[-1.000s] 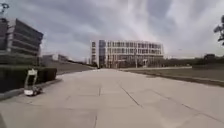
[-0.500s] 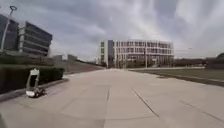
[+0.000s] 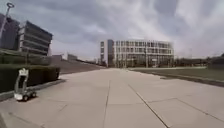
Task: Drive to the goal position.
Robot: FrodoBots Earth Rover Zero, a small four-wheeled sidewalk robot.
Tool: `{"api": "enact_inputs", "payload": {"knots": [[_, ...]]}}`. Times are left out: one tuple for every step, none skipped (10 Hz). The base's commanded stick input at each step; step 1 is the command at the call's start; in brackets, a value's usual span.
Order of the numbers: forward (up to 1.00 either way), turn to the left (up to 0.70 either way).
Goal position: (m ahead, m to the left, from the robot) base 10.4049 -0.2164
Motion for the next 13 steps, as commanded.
{"api": "enact_inputs", "payload": {"knots": [[0.70, 0.00], [0.70, 0.00], [0.70, 0.00], [0.70, 0.00], [0.70, 0.00], [0.70, 0.00], [0.70, 0.00], [0.70, 0.00], [0.70, 0.00], [0.70, 0.00], [0.70, 0.00], [0.70, 0.00], [0.70, 0.00]]}}
